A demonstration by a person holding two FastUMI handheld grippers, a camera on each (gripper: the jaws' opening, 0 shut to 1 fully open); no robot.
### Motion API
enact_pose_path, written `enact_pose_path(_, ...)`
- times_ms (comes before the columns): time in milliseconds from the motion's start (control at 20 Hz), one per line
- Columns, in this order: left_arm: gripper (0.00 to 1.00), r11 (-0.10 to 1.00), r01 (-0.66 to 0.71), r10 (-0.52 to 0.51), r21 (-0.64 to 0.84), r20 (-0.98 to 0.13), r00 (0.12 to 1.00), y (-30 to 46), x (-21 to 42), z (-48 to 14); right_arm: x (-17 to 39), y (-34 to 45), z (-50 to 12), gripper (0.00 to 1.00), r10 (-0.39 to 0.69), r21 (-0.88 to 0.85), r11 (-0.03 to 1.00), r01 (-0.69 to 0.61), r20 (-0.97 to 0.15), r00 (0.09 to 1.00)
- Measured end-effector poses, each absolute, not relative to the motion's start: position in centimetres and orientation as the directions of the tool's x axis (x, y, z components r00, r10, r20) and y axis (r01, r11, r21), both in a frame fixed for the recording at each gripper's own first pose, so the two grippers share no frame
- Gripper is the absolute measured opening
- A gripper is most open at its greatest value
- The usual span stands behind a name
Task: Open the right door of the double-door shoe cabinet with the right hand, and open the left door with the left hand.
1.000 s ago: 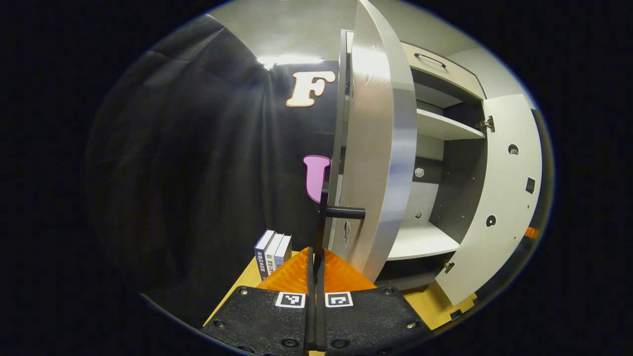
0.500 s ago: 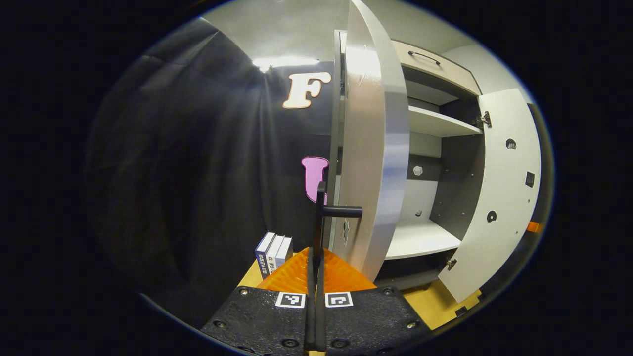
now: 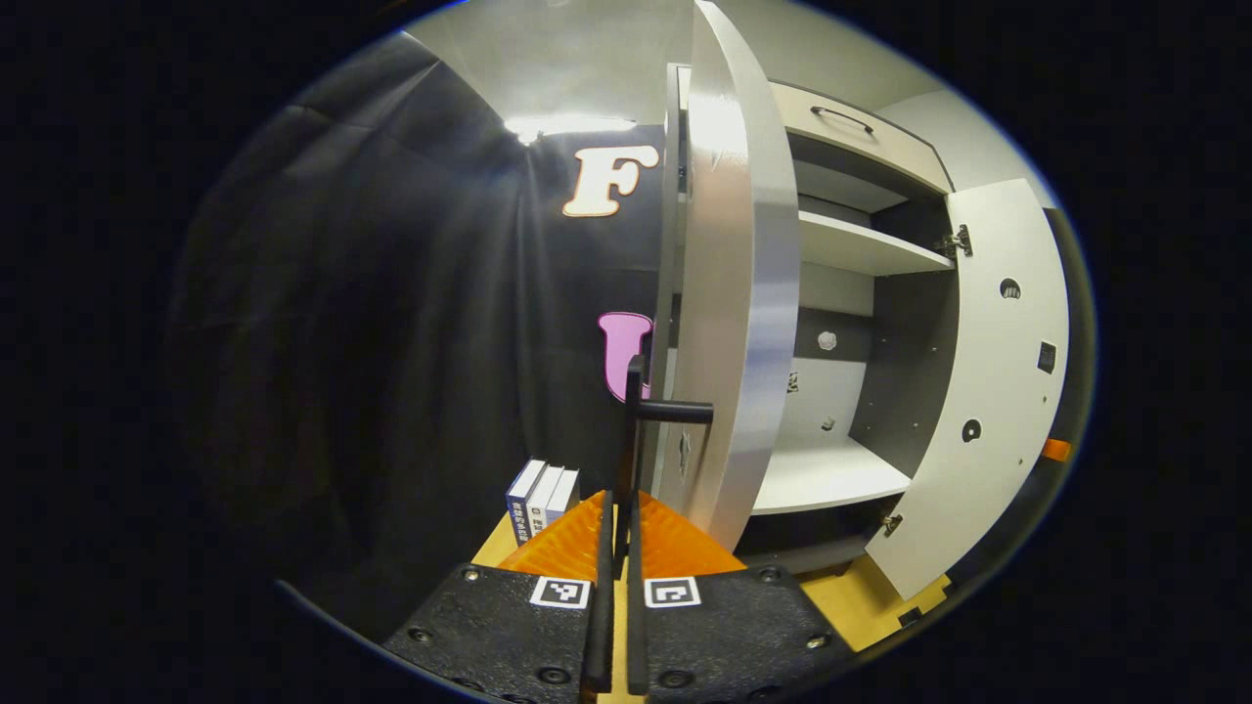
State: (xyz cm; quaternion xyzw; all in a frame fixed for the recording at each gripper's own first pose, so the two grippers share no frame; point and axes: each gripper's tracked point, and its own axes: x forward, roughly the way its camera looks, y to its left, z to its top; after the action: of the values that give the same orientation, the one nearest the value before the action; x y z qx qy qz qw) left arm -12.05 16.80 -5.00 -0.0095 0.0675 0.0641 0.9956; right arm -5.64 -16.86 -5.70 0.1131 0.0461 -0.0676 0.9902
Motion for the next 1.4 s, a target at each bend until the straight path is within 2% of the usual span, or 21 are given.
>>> enact_pose_path(50,0.10,0.991,-0.133,0.129,-0.020,-0.149,0.980,16.9,-12.4,-5.4,-5.7,-16.6,-5.9,0.11,-0.120,0.221,0.965,0.141,-0.108,0.987)
enact_pose_path(100,0.17,0.991,-0.132,0.125,-0.031,-0.162,0.979,16.9,-12.7,-5.8,-5.8,-16.3,-5.9,0.11,-0.114,0.226,0.965,0.137,-0.109,0.987)
enact_pose_path(150,0.19,0.990,-0.131,0.122,-0.042,-0.169,0.978,16.9,-12.8,-6.0,-5.8,-15.9,-6.0,0.11,-0.109,0.231,0.964,0.132,-0.110,0.988)
enact_pose_path(250,0.28,0.990,-0.129,0.118,-0.059,-0.170,0.978,16.8,-13.4,-6.0,-5.9,-15.1,-5.8,0.11,-0.093,0.240,0.964,0.117,-0.108,0.990)
enact_pose_path(550,0.28,0.990,-0.141,0.137,-0.016,-0.169,0.976,16.4,-16.5,-4.2,-7.5,-12.3,-4.2,0.11,-0.045,0.247,0.967,0.060,-0.064,0.997)
enact_pose_path(850,0.28,0.999,-0.016,0.013,-0.043,-0.063,0.998,9.5,-17.7,1.7,-8.6,-7.7,0.2,0.11,0.003,0.185,0.983,-0.006,0.017,1.000)
enact_pose_path(1150,0.28,0.990,0.140,-0.140,-0.007,0.019,0.990,3.1,-14.3,5.2,-6.2,0.4,4.0,0.11,0.135,0.057,0.989,-0.139,0.072,0.988)
enact_pose_path(1400,0.28,0.984,0.178,-0.178,-0.005,0.049,0.983,0.1,-10.9,6.8,-3.5,3.5,6.7,0.11,0.139,0.058,0.988,-0.145,0.095,0.986)
